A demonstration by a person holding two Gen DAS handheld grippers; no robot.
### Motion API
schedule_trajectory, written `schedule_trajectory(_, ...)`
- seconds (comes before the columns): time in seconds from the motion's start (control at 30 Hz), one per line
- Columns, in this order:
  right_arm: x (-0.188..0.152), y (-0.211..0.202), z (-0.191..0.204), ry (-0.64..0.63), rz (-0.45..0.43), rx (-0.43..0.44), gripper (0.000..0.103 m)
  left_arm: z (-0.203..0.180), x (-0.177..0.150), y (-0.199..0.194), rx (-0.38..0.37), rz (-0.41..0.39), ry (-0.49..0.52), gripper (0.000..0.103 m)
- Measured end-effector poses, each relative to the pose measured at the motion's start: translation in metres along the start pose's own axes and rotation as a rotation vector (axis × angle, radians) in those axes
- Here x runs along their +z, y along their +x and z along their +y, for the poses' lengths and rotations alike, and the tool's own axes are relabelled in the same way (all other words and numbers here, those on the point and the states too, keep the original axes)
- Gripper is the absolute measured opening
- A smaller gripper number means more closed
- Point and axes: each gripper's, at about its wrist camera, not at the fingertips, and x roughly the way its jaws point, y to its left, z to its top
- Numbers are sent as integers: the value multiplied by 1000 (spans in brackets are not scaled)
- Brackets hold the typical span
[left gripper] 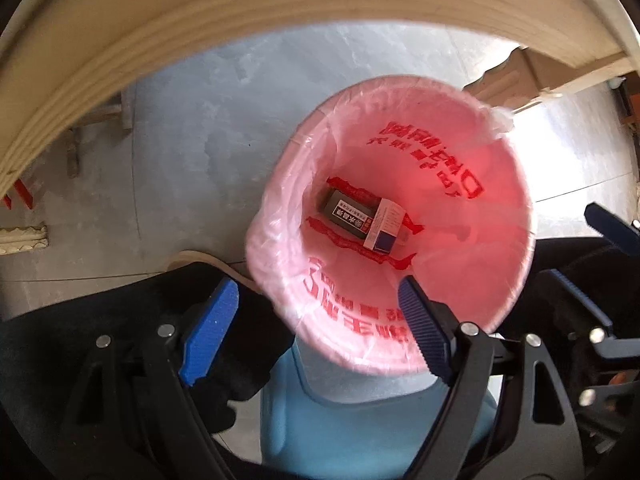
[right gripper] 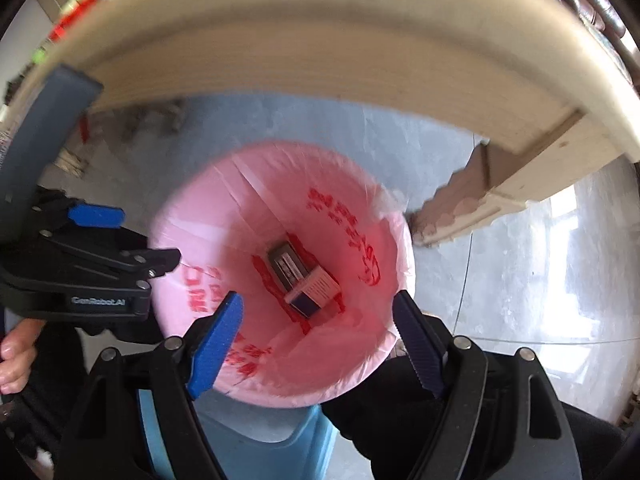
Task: Collect trash
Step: 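Withdraw both tools from the bin back toward the table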
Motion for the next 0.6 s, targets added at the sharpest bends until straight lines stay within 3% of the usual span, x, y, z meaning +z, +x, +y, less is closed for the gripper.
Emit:
schedule_trajectory(0.17,0,-75,-1,3,-137,134,83,5,-23,-74,-7,-90,82,80)
schedule_trajectory(0.27,10,-131,-2,-37,-228,147,95,18,-27,-143,-5,-170,97,83)
schedule_trajectory(0.4,40,-204,-3,-105,-338,158,96,32,-13,-227,35,-268,87,90)
schedule_trajectory(0.6,92,-279,-7,-163,-435,178,96,39,24,-311,-10,-283,58,93)
